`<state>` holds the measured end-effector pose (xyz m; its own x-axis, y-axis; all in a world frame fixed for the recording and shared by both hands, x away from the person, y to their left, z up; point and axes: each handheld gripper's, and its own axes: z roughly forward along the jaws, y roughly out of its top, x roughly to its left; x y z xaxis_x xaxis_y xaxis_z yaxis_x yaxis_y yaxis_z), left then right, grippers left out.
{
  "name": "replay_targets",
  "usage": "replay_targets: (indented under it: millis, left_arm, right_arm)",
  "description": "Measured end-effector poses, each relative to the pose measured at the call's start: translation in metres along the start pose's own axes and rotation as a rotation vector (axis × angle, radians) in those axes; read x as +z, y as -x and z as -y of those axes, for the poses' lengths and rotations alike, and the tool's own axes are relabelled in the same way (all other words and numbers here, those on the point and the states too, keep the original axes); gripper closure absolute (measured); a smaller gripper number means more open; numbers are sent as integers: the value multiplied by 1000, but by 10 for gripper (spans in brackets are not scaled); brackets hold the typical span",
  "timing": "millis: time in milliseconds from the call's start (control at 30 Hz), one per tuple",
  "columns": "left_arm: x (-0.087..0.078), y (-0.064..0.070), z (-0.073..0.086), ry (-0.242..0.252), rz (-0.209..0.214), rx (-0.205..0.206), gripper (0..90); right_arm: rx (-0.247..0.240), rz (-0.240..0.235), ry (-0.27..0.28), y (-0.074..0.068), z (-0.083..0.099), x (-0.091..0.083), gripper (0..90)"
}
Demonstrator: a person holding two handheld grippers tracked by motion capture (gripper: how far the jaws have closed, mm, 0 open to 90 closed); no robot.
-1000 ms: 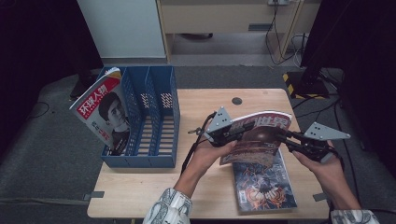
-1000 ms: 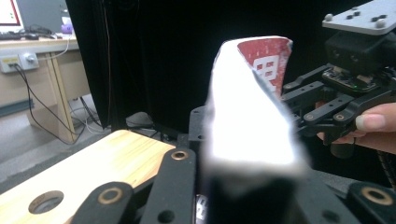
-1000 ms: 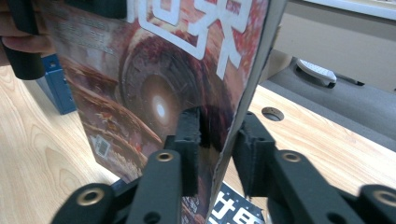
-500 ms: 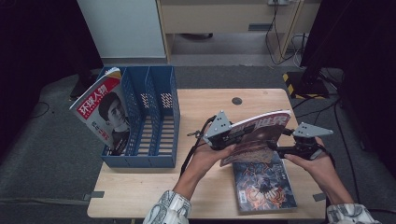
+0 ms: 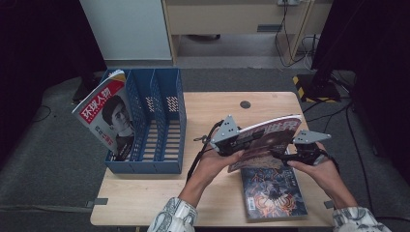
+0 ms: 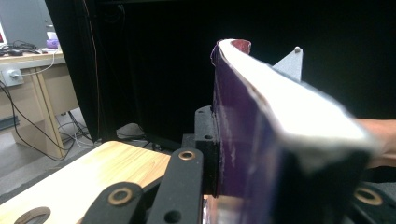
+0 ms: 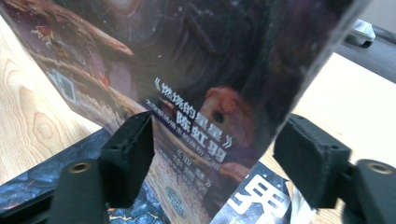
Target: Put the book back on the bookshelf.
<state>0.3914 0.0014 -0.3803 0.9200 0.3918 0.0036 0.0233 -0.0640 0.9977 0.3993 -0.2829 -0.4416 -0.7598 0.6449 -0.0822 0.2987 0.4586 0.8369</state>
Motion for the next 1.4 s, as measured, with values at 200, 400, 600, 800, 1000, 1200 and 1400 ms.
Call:
replay_targets:
  millis: [200, 400, 600, 800, 1000, 1200, 1400]
  left_arm:
    - [1, 0, 1, 5, 4, -11, 829]
    - [0, -2, 5, 7, -7, -20, 812]
    - [0, -4, 12, 27, -16, -39, 812]
    - [0, -4, 10, 24, -16, -36, 811]
    - [0, -3, 10, 32, -25, -43, 823]
    - [-1, -1, 11, 37, -20, -40, 834]
    - [-1, 2, 11, 37, -14, -23, 837]
  right_arm:
    - [-26, -22, 3, -2, 1, 0, 455]
    - [-44, -19, 9, -5, 1, -3, 551]
    - [-53, -14, 13, -6, 1, -6, 639]
    - [-65, -11, 10, -7, 1, -6, 677]
    - [-71, -13, 14, -9, 2, -7, 692]
    - [-52, -10, 31, -8, 3, -6, 634]
    - [5, 32, 22, -6, 8, -5, 305]
